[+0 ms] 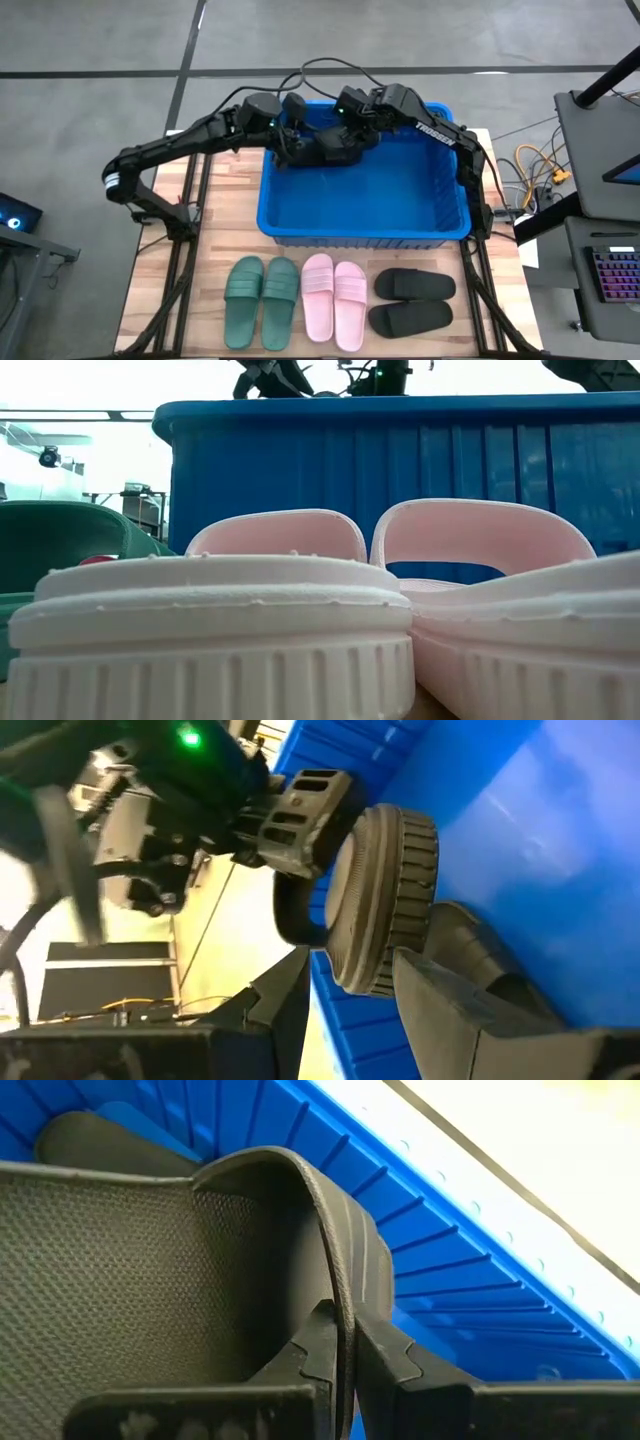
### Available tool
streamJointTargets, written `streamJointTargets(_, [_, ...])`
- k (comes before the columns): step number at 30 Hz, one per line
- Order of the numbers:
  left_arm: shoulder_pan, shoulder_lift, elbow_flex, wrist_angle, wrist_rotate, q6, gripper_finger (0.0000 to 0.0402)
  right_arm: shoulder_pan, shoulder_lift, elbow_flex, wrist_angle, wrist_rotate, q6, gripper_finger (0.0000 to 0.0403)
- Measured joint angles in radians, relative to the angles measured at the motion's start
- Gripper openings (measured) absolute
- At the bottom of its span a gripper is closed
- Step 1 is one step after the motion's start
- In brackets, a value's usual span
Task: Pick and place slides into bin
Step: Stack the black slipper on top of the black slipper in the blue bin
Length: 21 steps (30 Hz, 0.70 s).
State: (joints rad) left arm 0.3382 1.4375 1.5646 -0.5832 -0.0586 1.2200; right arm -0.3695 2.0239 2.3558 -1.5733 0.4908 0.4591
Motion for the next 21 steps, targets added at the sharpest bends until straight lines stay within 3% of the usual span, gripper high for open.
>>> streamJointTargets(7, [-0.003,0.029,-0.004,-0.015,-0.003,0.022,0.013,-0.001,0.0,0.0,-0.002,0.005,0.0,0.0012])
streamJointTargets(21, [-0.009,0.0,-0.014,-0.01,-0.109,0.044,0.013,-0.032,-0.002,0.0,0.005,0.003,-0.005,0.0012])
